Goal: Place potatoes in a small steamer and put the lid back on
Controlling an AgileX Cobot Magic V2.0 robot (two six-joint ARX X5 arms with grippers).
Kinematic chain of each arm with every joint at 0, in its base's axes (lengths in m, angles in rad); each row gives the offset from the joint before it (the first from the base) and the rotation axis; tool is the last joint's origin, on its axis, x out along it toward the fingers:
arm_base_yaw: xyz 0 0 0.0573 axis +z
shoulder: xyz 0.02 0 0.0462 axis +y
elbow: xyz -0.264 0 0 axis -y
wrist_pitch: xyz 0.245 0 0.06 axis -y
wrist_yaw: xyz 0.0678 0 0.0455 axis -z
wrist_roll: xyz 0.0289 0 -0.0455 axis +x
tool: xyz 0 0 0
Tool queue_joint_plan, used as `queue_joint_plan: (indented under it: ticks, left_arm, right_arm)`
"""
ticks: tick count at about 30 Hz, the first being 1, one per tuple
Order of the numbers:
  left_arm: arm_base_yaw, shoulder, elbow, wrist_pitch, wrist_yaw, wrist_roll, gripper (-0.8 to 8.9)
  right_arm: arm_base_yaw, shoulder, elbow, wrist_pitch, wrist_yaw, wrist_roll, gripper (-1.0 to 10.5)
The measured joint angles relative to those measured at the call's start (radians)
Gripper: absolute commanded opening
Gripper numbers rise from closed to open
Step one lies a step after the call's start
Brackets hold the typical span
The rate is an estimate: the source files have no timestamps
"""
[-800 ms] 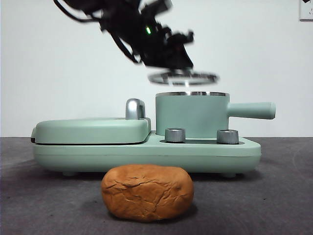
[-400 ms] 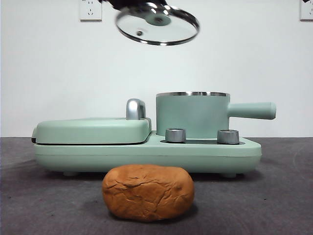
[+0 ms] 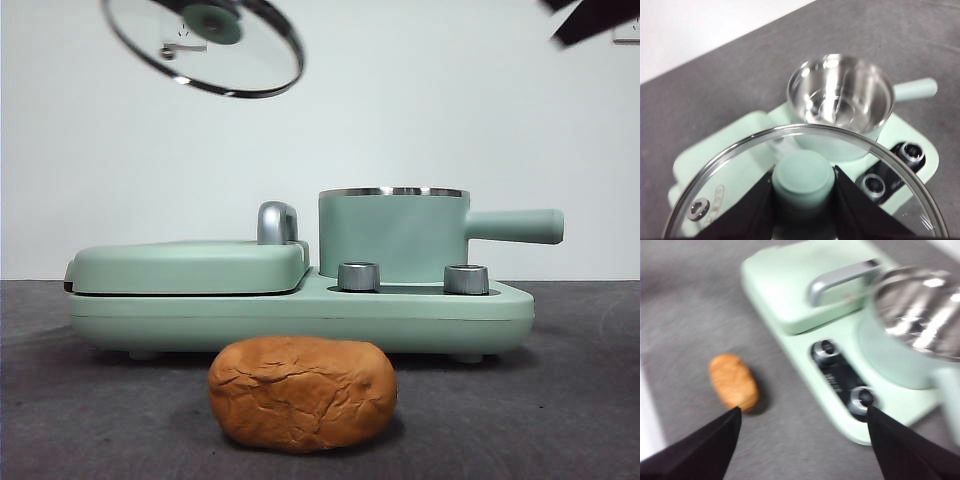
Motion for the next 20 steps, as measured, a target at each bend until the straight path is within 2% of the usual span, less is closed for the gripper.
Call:
queue_joint_plan:
  ticks: [9, 20]
  left_arm:
    - [0.04, -0.226, -0.223, -0.018, -0.04, -0.044, 0.1]
    - [0.067, -0.297, -0.235, -0.002, -0.058, -0.048, 0.1]
  right_arm:
    - [0.214, 0.245, 0.0, 0.08, 0.001, -0.04, 4.0]
    - [0.364, 0.543, 0.0, 0.205, 0.002, -0.061, 4.0]
